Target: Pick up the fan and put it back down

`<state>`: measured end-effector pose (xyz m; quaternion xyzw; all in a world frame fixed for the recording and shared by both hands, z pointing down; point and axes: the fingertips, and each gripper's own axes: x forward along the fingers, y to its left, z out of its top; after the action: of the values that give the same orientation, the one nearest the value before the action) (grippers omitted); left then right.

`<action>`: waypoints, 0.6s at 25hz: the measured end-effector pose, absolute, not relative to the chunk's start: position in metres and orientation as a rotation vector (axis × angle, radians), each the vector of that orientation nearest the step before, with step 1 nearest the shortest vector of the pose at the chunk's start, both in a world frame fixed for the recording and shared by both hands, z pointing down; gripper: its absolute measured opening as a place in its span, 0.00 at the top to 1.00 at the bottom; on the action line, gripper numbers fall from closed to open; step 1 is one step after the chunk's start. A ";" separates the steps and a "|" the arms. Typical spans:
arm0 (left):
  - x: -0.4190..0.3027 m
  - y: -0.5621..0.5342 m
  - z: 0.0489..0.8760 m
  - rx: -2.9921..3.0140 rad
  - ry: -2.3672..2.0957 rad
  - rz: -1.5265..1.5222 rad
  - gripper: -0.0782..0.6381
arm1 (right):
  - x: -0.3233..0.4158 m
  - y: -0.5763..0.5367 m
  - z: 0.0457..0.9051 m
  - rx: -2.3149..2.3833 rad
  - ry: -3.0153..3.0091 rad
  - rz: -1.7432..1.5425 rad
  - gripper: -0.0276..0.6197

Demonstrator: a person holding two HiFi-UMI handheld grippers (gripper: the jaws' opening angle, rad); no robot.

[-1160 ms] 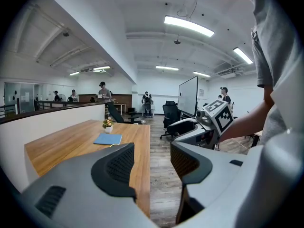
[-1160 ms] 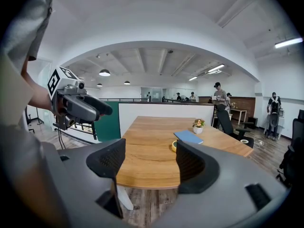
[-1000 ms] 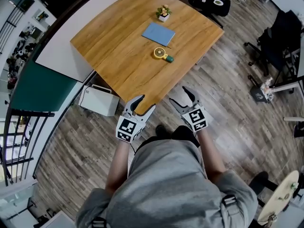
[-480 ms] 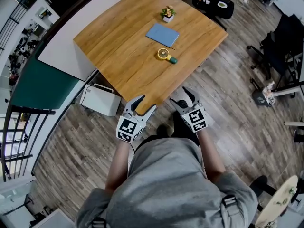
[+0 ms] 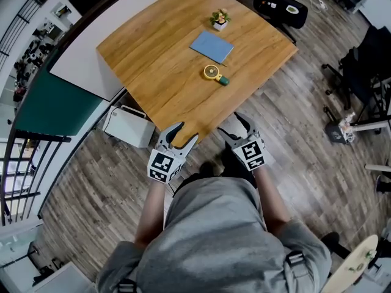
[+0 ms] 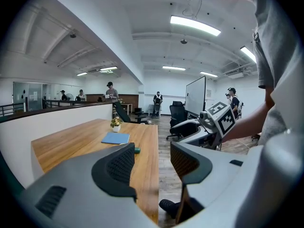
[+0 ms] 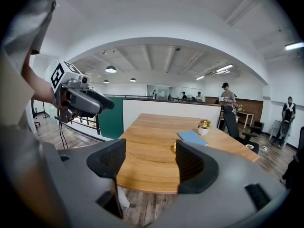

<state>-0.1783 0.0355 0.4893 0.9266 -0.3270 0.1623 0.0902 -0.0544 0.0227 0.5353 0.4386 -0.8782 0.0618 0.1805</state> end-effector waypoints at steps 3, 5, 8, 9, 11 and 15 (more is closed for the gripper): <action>-0.168 0.026 0.490 2.745 -0.981 0.492 0.54 | -0.045 0.013 0.539 1.218 -2.485 0.190 0.43; -0.161 0.020 0.490 2.739 -0.983 0.489 0.54 | -0.040 0.005 0.540 1.204 -2.491 0.197 0.43; -0.153 0.010 0.489 2.730 -0.983 0.473 0.54 | -0.034 -0.010 0.541 1.183 -2.499 0.203 0.43; -0.151 0.006 0.490 2.723 -0.990 0.474 0.54 | -0.032 -0.016 0.541 1.173 -2.502 0.202 0.43; -0.148 -0.003 0.492 2.707 -1.011 0.481 0.54 | -0.029 -0.027 0.542 1.148 -2.509 0.200 0.43; -0.144 -0.023 0.495 2.669 -1.063 0.489 0.54 | -0.023 -0.050 0.544 1.094 -2.528 0.198 0.43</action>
<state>-0.1438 -0.0229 0.4949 0.9100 -0.3625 0.1666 0.1133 -0.0232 -0.0501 0.5439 0.3891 -0.8989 0.0704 0.1888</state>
